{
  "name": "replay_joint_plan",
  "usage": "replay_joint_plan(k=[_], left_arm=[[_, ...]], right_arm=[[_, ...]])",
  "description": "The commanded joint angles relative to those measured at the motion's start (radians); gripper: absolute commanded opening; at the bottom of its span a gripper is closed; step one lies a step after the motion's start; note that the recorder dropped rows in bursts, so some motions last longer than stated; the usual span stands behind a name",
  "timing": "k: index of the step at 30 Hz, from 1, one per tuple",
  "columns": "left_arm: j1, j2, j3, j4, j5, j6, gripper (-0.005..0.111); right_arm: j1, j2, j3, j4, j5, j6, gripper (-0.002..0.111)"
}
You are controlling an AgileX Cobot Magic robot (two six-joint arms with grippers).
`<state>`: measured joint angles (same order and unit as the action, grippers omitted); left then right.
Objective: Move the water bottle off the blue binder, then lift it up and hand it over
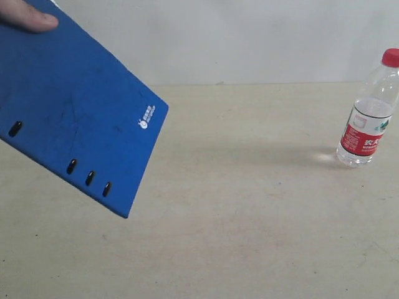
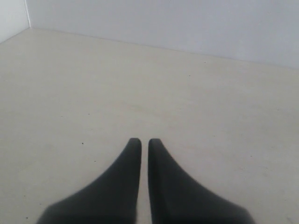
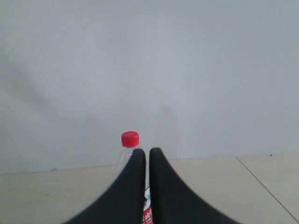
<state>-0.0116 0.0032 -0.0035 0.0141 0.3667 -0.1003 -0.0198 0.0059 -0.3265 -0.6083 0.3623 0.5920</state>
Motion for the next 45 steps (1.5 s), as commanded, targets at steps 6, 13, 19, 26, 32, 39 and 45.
replay_joint_plan(k=[6, 13, 19, 26, 32, 39, 45], left_arm=[[0.002, -0.003, 0.004, 0.002, -0.008, 0.004, 0.005], [0.002, -0.003, 0.004, 0.002, -0.008, 0.004, 0.005], [0.002, -0.003, 0.004, 0.002, -0.008, 0.004, 0.005], [0.002, -0.003, 0.004, 0.002, -0.008, 0.004, 0.005], [0.002, -0.003, 0.004, 0.002, -0.008, 0.004, 0.005], [0.002, -0.003, 0.004, 0.002, -0.008, 0.004, 0.005], [0.002, -0.003, 0.004, 0.002, -0.008, 0.004, 0.005]], right_arm=[[0.002, -0.006, 0.065, 0.397, 0.162, -0.506, 0.001], [-0.009, -0.006, 0.162, 0.413, 0.118, -0.463, 0.001], [-0.051, -0.006, 0.162, 0.528, 0.050, -0.520, 0.001], [-0.049, -0.006, 0.162, 0.523, -0.159, -0.524, 0.001], [-0.049, -0.006, 0.162, 0.533, 0.105, -0.521, 0.001], [-0.049, -0.006, 0.162, 0.533, 0.105, -0.527, 0.001], [-0.049, -0.006, 0.162, 0.533, 0.105, -0.527, 0.001]])
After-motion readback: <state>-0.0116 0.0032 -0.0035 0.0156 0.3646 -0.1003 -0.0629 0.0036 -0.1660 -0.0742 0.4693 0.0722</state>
